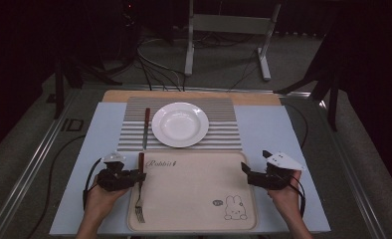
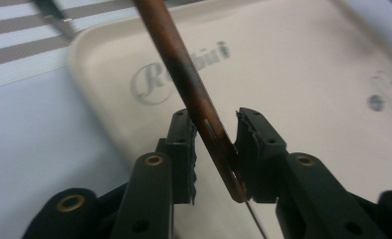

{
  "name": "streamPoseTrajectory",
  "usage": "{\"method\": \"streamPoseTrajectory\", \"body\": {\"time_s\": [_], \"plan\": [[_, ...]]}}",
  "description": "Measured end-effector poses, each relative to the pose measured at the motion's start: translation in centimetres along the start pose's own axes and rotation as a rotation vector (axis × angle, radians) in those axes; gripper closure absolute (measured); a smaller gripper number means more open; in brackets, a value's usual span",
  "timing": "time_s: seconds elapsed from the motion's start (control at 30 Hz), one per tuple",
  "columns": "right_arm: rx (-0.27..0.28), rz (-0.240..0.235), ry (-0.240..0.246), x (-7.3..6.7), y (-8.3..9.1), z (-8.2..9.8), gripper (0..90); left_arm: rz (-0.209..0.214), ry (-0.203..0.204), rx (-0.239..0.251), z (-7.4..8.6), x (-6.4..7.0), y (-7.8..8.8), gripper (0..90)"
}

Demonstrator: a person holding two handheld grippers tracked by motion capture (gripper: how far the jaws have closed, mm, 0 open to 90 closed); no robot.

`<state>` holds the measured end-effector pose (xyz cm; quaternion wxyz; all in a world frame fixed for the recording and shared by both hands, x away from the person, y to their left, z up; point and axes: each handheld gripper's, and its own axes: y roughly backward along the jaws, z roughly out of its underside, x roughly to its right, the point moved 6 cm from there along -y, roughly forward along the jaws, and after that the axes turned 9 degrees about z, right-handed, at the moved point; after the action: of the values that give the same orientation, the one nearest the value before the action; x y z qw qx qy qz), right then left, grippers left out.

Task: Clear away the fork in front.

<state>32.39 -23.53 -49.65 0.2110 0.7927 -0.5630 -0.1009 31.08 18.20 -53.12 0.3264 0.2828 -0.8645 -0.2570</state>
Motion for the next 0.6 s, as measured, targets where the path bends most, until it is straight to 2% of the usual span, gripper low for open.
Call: {"method": "streamPoseTrajectory", "body": {"time_s": [0.17, 0.33, 0.6], "plan": [[-0.005, 0.0, -0.007, 0.1, 0.1, 0.1, 11.0, -0.067, 0.023, 0.044, -0.2, -1.0, 1.1, 59.7], [-0.005, -0.004, -0.006, 0.0, 0.2, 0.1, 11.0, -0.112, 0.027, 0.142, -0.7, -1.4, 2.3, 50.4], [-0.013, -0.002, -0.013, 0.1, 0.5, 0.5, 11.0, -0.129, -0.003, 0.256, -2.4, -1.0, 4.3, 34.1]]}}
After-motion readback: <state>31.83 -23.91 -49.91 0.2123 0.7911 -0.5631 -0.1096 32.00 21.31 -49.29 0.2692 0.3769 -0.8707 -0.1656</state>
